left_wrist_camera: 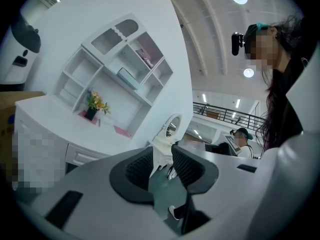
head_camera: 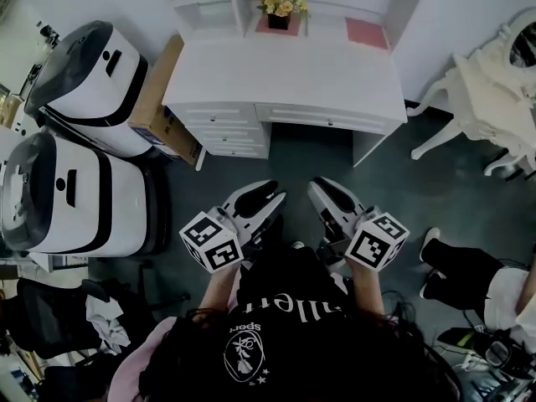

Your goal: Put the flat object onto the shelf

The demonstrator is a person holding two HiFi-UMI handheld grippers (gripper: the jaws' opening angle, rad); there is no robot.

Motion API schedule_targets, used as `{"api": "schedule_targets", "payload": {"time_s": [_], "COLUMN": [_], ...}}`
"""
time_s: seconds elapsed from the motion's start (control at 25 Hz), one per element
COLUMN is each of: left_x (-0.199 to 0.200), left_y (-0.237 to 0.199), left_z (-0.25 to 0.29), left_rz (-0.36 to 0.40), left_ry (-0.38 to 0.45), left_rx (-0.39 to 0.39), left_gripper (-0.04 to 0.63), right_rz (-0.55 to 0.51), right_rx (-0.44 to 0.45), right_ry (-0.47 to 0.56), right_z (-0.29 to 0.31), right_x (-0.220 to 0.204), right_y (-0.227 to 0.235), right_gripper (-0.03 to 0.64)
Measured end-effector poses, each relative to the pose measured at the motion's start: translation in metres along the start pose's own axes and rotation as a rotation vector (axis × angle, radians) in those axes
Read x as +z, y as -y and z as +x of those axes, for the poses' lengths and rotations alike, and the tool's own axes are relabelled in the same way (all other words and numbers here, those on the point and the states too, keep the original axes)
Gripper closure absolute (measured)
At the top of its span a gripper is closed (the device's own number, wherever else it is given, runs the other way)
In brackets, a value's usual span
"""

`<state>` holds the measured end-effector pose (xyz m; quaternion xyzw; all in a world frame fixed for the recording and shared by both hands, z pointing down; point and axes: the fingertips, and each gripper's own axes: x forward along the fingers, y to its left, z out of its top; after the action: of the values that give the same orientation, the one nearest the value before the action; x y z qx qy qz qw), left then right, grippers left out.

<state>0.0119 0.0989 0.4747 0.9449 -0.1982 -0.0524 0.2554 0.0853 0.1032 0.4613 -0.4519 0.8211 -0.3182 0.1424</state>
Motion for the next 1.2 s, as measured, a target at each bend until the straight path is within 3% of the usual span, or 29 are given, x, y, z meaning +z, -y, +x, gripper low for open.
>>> {"api": "schedule_targets", "payload": {"time_s": [0.24, 0.48, 1.2], "left_x": [-0.008, -0.017, -0.023], "left_y": [0.019, 0.034, 0.039], "left_z": [-0.015, -0.027, -0.029], "left_rz": [-0.001, 0.012, -0.003], "left_ry": [-0.008, -0.020, -0.048], "left_rx": [-0.011, -0.036, -0.053], "left_gripper": [0.531, 0.559, 0.565], "right_rz": [-0.014, -0.019, -0.012], "right_rx": [0.015, 0.012, 0.007], "right_ry": [-0.003, -0.013, -0.013], "right_z": [-0.016, -0.029, -0.035], "right_x": [-0.011, -0.024, -0.027], "right_y": [-0.017, -0.025, -0.026], "right_gripper": [0.529, 0.529, 0.529]}}
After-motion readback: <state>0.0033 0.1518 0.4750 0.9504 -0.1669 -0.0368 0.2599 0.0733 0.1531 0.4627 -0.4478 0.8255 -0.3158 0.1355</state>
